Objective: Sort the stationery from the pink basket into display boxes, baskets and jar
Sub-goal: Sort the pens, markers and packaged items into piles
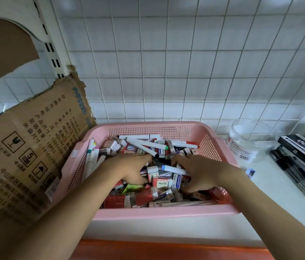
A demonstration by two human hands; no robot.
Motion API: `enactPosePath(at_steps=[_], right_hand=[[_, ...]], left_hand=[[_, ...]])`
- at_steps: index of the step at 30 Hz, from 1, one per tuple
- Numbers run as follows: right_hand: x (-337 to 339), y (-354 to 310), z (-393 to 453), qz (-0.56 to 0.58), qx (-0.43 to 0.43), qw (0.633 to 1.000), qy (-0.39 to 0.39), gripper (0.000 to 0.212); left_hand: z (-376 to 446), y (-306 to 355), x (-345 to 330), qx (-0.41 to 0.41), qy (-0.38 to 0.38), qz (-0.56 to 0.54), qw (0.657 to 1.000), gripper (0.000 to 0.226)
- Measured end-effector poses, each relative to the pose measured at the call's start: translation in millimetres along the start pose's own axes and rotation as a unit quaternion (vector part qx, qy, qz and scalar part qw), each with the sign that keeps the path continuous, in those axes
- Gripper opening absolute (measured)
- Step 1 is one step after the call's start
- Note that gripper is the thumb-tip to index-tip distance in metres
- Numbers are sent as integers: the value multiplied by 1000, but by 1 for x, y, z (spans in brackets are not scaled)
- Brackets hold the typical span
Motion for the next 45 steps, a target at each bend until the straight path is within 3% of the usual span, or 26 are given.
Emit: enactPosePath(at_steps=[5, 9, 11, 14, 17, 20, 26, 28, 33, 36, 38, 42, 45], right_hand=[[10, 4, -3, 39, 26, 992, 118, 39], [10, 3, 0, 8, 19, 989, 147, 30], [6, 3, 0, 12, -9, 992, 127, 31], [2, 1, 0, -18, -45, 994, 100, 47], [1, -3, 0, -8, -41, 994, 98, 37], [3, -2, -2, 25, -24, 991, 131, 26], [19, -5, -8, 55, -1, 975, 216, 30], [19, -5, -9, 57, -49, 975, 210, 32], [7, -2, -8, 26, -135, 985, 103, 41], [3, -4, -9, -4, -167, 984, 65, 68], [0, -9, -11, -48, -174, 981, 66, 78], [-8, -21, -11, -79, -163, 979, 89, 66], [-5, -19, -15, -35, -157, 980, 122, 56]], left_hand=[[-6, -4, 8, 5, 87, 45, 995, 45], [-7, -8, 12, 9, 128, 76, 989, 51], [-9, -9, 13, 6, 136, 73, 988, 56], [-11, -12, 15, 11, 158, 34, 987, 49], [-14, -16, 16, 24, 171, -21, 985, 39], [-15, -19, 19, 37, 198, -37, 979, 33], [-21, -27, 25, 42, 211, -115, 970, 21], [-24, -29, 27, 34, 209, -119, 970, 23], [-23, -27, 16, 27, 166, -88, 982, 39], [-18, -22, 3, 31, 96, -36, 994, 48], [-14, -20, 0, 25, 90, -24, 995, 40], [-17, -18, 0, 11, 93, -47, 994, 28], [-24, -23, 7, 6, 166, -68, 984, 17]])
Point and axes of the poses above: each hand's wrist, its own z-axis towards the middle knuckle, its own x-axis out of the back of the hand, y = z × x, the point moved 3 cm from there along z, towards the middle knuckle, and after that the axes turned 6 degrees about z, right-handed, at the moved point
